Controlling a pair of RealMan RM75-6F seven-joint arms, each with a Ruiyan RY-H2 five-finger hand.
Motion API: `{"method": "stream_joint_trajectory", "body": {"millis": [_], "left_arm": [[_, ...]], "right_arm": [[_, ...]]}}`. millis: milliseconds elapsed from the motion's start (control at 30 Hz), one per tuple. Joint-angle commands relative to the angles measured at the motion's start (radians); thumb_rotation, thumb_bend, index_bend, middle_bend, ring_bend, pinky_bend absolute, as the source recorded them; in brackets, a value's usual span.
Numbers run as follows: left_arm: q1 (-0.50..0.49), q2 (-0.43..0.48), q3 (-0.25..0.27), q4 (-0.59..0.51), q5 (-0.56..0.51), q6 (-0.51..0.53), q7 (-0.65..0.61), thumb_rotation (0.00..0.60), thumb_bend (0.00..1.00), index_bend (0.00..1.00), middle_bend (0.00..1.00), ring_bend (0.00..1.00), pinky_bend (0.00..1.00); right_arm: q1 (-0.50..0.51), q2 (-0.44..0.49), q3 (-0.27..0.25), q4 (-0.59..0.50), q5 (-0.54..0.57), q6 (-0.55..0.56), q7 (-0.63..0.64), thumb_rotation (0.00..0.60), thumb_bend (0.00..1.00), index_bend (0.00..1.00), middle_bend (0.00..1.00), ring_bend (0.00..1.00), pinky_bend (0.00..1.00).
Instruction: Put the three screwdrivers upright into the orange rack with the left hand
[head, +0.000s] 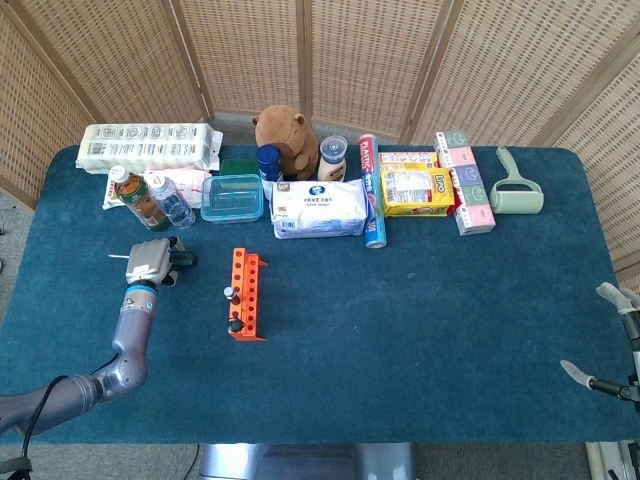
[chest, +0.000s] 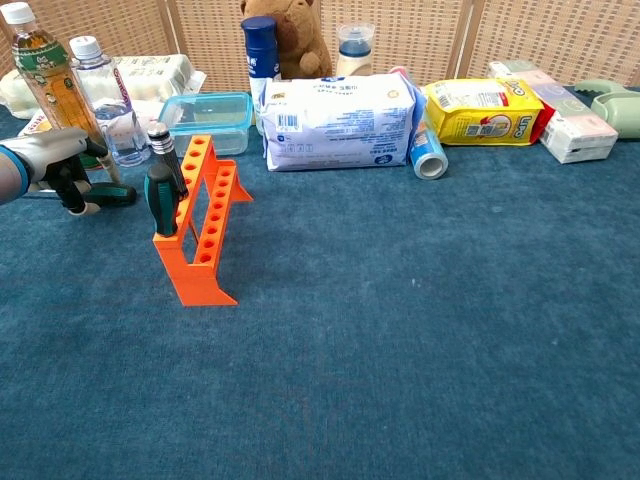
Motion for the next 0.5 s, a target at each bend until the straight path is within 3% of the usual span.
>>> {"method": "stream_joint_trajectory", "body": {"millis": [33,267,500], "left_arm": [[-0.001,-0.006,-0.004,0.007,-0.015,-0.005,0.01,0.6,0.37,0.38,0.94,0.98,0.95],[-0.004,-0.014,-0.014,0.017,-0.029,-0.01,0.018,0.6,0.39,0.43,0.94,0.98,0.95],[-0.002,-0.01,-0.021,-0.005,-0.036,0.014,0.033,0.6,0.46,0.55,0.94,0.98,0.95]], "right_arm": [[0.002,-0.001,0.001,0.001,0.004,-0.006,0.003,0.6,0.04,0.07,0.17,0.09,0.02],[0.004,-0.001,0.002,-0.001,0.003,-0.009,0.004,0.6,0.04,0.07,0.17,0.09,0.02],[0.005,-0.002,0.002,-0.002,0.0,-0.011,0.009,0.6,0.04,0.07,0.17,0.09,0.02]]}}
